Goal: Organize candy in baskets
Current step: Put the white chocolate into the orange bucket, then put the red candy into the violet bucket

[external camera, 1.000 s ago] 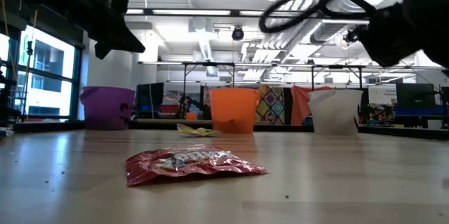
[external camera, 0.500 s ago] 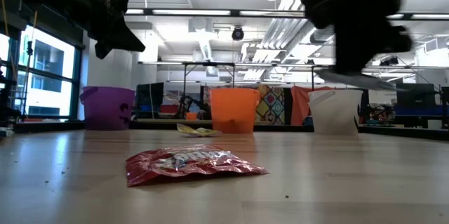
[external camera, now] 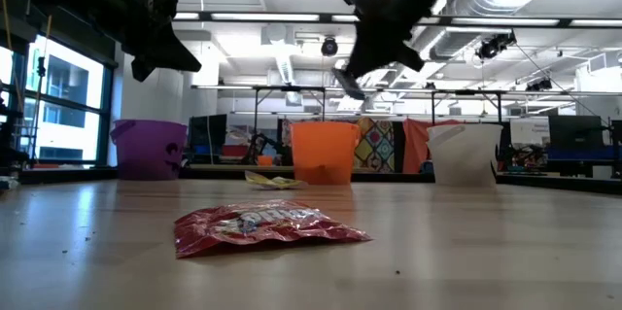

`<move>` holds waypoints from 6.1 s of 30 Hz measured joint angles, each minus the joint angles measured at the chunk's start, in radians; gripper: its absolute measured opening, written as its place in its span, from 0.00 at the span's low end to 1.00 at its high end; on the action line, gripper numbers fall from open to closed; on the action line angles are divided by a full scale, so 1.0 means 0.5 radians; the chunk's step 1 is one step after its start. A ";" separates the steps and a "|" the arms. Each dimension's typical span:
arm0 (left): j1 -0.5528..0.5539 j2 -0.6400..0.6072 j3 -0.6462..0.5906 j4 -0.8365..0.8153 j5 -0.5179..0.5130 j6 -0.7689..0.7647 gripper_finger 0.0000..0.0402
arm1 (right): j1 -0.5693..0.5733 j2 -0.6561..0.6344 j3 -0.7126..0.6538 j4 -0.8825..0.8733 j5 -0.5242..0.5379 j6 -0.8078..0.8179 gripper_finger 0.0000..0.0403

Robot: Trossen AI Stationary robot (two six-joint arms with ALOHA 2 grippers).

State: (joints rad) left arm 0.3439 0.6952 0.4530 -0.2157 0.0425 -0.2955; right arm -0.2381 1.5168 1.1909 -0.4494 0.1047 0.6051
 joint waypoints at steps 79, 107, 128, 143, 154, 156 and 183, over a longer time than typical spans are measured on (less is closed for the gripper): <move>-0.587 0.554 0.000 0.175 0.583 0.130 0.20 | 1.278 -0.171 -0.380 -0.153 -0.437 1.244 0.00; -1.468 2.058 0.669 0.778 -0.072 -0.176 0.54 | 1.280 -0.169 -0.436 -0.113 -0.366 0.593 0.00; -1.559 2.434 1.045 0.428 -0.089 0.246 0.23 | 1.280 -0.168 -0.436 -0.109 -0.363 0.500 0.00; -1.300 1.851 1.015 -0.326 -0.205 0.062 0.01 | 1.258 -0.168 -0.436 -0.092 -0.313 0.492 0.00; -0.408 1.107 0.950 -0.867 -0.828 -0.371 0.00 | 1.038 -0.168 -0.436 0.014 -0.264 0.391 0.00; -0.216 1.012 0.951 -0.984 -0.913 -0.425 0.00 | 0.975 -0.168 -0.436 0.023 -0.265 0.366 0.00; 1.201 0.925 0.956 -1.151 -0.589 -0.226 0.18 | 0.709 -0.168 -0.436 0.242 -0.294 0.412 0.00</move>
State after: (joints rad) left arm 0.9443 1.1577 0.9310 -0.7911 -0.2519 -0.4082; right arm 0.1162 1.4330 0.9730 -0.3287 -0.0422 0.8108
